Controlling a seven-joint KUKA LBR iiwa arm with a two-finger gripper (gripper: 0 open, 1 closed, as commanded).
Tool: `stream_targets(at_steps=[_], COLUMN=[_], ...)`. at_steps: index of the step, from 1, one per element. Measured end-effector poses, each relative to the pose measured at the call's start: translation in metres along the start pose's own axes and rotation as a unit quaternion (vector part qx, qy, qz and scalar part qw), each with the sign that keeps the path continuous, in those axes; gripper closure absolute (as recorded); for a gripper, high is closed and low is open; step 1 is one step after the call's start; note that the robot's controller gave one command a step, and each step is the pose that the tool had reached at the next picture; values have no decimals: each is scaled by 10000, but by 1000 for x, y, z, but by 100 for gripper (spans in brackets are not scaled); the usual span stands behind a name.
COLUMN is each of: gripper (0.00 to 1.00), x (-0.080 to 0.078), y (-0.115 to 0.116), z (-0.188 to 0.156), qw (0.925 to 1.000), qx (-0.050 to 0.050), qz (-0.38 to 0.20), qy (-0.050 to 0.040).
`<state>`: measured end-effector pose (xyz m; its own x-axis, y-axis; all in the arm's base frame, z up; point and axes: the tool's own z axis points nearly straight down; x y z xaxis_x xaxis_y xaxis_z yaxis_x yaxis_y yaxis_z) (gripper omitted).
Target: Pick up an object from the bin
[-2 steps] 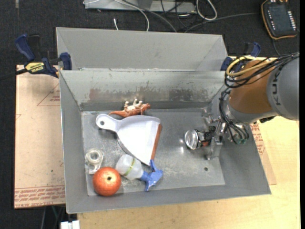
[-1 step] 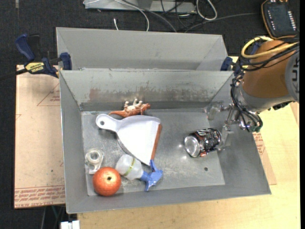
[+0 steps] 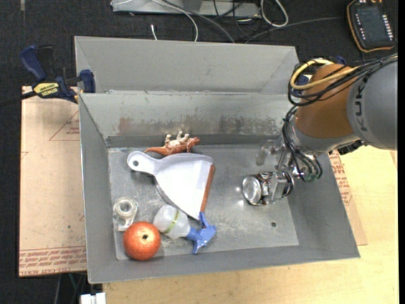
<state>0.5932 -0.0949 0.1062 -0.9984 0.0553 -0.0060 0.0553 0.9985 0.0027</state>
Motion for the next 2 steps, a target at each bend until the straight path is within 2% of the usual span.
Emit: stream_targets(at_steps=[1,2], gripper=[0,100], x=[2,-9], y=[-37,-19], z=[36,35], qw=[9993,9977], qx=[28,-5], qz=[-375,684], qy=[-58,-38])
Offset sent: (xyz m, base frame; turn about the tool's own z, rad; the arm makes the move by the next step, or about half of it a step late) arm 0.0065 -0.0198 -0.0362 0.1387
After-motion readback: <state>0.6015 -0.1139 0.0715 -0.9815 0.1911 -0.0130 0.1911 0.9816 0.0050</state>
